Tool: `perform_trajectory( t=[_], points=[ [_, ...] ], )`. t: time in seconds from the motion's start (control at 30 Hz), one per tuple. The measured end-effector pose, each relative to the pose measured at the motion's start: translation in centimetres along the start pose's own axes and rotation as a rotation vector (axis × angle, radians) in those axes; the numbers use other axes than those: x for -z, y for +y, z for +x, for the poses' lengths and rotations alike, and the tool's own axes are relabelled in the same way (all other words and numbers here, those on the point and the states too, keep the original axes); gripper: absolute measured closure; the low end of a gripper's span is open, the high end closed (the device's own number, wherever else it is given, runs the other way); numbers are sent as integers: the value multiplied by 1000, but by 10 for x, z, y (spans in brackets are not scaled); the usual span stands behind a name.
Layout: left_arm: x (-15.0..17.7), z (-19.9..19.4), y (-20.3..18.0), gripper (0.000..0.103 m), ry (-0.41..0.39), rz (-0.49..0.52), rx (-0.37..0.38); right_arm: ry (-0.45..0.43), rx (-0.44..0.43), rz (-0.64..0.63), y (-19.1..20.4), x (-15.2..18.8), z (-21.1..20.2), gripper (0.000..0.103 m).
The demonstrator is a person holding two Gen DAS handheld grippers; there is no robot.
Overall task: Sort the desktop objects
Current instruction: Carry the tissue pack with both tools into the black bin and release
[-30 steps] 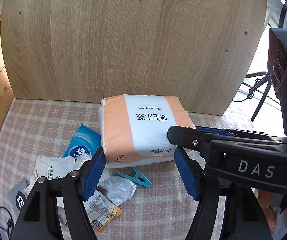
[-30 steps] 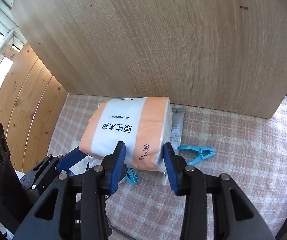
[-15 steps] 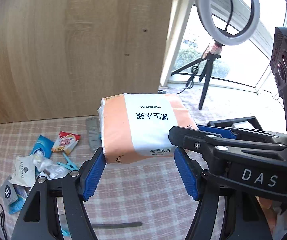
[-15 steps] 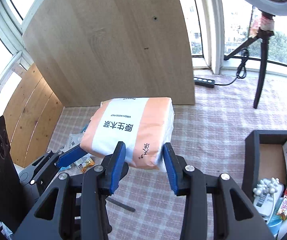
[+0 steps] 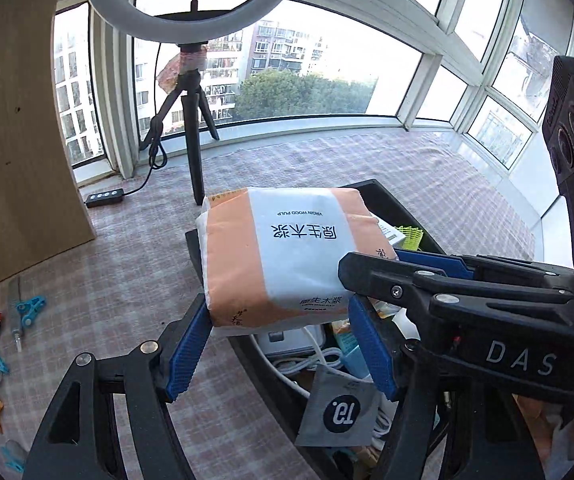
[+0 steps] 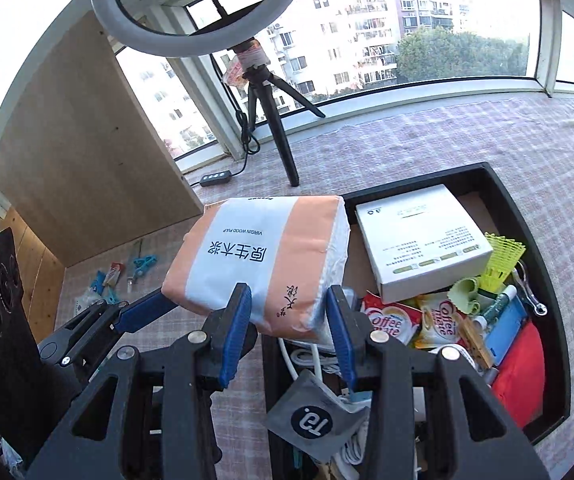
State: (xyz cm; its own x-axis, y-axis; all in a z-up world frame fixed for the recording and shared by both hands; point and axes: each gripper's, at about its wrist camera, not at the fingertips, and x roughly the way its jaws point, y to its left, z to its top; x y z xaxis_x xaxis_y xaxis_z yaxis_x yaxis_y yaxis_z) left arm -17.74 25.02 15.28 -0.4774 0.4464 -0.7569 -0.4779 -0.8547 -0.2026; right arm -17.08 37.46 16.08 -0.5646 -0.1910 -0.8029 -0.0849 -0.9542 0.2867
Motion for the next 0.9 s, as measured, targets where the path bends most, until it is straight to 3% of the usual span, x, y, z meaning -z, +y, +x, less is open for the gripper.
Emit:
perform_trajectory(
  t=[0.23, 0.43, 0.67, 0.9],
  points=[
    [-6, 15, -63, 36, 28, 115, 55, -34, 81, 87, -59, 8, -39, 65],
    [-8, 23, -91, 36, 68, 171, 68, -60, 117, 151, -88, 19, -58, 64],
    [-7, 5, -83, 35, 28, 184, 15, -119, 118, 224, -97, 21, -68, 63],
    [3, -13, -27, 35, 16, 99, -73, -82, 58, 162, -63, 19, -46, 64]
  ],
)
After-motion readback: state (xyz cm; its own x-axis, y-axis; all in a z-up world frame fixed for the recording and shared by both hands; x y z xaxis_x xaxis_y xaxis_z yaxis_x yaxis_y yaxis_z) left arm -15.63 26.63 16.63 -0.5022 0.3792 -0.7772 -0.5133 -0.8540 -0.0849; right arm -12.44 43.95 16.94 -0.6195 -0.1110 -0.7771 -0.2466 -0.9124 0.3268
